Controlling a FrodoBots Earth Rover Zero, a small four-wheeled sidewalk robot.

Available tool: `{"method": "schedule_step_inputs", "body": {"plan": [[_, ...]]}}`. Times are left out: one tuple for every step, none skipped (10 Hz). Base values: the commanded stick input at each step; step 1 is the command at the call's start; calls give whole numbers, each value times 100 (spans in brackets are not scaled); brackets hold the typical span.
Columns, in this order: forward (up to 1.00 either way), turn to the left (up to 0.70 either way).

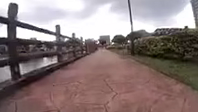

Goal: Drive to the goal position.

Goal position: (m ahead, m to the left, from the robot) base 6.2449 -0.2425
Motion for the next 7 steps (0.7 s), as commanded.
{"method": "schedule_step_inputs", "body": {"plan": [[70,0],[70,0],[70,0],[70,0],[70,0],[70,0],[70,0]]}}
